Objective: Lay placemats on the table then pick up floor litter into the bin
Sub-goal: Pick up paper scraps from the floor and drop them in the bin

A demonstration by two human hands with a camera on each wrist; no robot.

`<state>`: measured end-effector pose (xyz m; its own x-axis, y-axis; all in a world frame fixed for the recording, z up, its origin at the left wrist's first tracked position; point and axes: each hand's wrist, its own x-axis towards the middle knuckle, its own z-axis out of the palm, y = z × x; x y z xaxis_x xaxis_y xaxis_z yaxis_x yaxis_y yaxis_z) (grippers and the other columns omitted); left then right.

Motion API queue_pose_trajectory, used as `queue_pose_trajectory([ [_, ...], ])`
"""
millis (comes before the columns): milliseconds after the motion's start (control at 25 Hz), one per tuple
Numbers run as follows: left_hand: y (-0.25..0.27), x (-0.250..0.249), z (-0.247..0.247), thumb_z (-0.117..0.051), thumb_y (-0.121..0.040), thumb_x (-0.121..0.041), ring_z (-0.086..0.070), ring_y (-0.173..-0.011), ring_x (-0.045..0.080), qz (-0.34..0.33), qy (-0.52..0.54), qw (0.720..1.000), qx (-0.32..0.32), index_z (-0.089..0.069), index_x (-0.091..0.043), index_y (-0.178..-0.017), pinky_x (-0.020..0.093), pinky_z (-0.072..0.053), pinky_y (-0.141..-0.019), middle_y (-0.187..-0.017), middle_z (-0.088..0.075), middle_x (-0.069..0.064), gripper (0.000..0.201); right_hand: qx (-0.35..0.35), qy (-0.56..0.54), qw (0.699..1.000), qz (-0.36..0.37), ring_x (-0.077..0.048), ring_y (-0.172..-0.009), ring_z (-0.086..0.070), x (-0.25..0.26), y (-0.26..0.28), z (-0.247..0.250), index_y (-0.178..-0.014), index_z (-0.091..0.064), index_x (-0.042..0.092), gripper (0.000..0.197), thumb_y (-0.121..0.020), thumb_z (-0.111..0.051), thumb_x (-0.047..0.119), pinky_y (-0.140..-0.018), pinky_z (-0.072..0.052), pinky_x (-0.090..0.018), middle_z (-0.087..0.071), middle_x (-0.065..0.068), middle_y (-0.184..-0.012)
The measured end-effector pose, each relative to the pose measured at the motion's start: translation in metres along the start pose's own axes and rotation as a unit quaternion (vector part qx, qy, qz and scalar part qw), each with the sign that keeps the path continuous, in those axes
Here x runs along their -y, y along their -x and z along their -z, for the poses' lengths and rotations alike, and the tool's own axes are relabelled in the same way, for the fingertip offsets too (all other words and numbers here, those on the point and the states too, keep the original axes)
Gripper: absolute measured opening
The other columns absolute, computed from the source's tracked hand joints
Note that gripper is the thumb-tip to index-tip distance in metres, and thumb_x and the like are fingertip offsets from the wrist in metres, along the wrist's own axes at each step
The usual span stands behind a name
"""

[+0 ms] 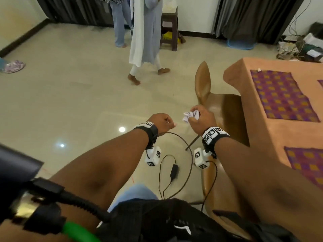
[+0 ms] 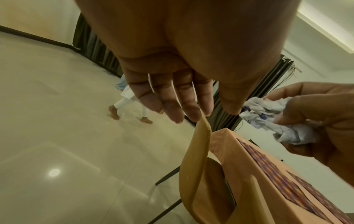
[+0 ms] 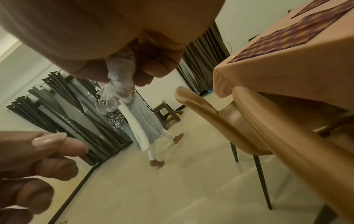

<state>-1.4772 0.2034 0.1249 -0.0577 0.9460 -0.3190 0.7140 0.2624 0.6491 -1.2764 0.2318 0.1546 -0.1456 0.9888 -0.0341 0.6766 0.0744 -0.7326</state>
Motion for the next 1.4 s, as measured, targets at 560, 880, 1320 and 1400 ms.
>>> queue_pose_trajectory([
  [560,-0.356,-0.023,0.195,-0.073,-0.084,-0.048,-0.06,-0.086,0.009,-0.127,-0.034,0.991,-0.001,-0.074,-0.025,-0.095,0.025,-0.047,-0.078,-0.084,-0.062,-0.018,0.025,-0.095,0.074,0.992,-0.037,-0.028,-0.094,-0.06,0.044,-0.348,-0.053,-0.086,-0.046,0.052,0.022,-0.067,-0.055,0.047,-0.082,-0.051,-0.034,-0.058,-0.007,-0.11],
  [880,-0.538,-0.051,0.25,-0.072,-0.083,-0.049,-0.061,-0.085,0.01,-0.17,-0.055,0.983,0.051,-0.07,-0.032,-0.086,0.025,-0.046,-0.075,-0.084,-0.063,-0.018,0.017,-0.146,0.083,0.98,-0.111,-0.022,-0.087,-0.061,0.078,-0.502,-0.038,-0.098,-0.061,0.028,0.02,-0.078,-0.062,0.026,-0.074,-0.051,-0.03,-0.062,0.005,-0.092],
  [1320,-0.815,-0.238,0.18,-0.074,-0.084,-0.045,-0.062,-0.094,0.009,-0.284,-0.085,0.945,0.141,-0.071,-0.025,-0.105,0.026,-0.05,-0.087,-0.103,-0.068,-0.009,0.029,-0.178,0.045,0.954,-0.237,-0.022,-0.079,-0.061,-0.063,-0.751,0.059,-0.109,-0.05,0.025,0.045,-0.077,-0.077,0.042,-0.066,-0.047,-0.03,-0.063,0.002,-0.088],
  [1400,-0.866,-0.261,0.164,-0.072,-0.085,-0.048,-0.06,-0.095,0.008,-0.273,-0.082,0.944,0.168,-0.07,-0.027,-0.107,0.026,-0.047,-0.086,-0.104,-0.066,-0.011,0.03,-0.194,0.039,0.946,-0.258,-0.023,-0.081,-0.06,-0.091,-0.785,0.076,-0.109,-0.056,0.022,0.042,-0.077,-0.078,0.038,-0.068,-0.041,-0.026,-0.063,0.002,-0.09],
])
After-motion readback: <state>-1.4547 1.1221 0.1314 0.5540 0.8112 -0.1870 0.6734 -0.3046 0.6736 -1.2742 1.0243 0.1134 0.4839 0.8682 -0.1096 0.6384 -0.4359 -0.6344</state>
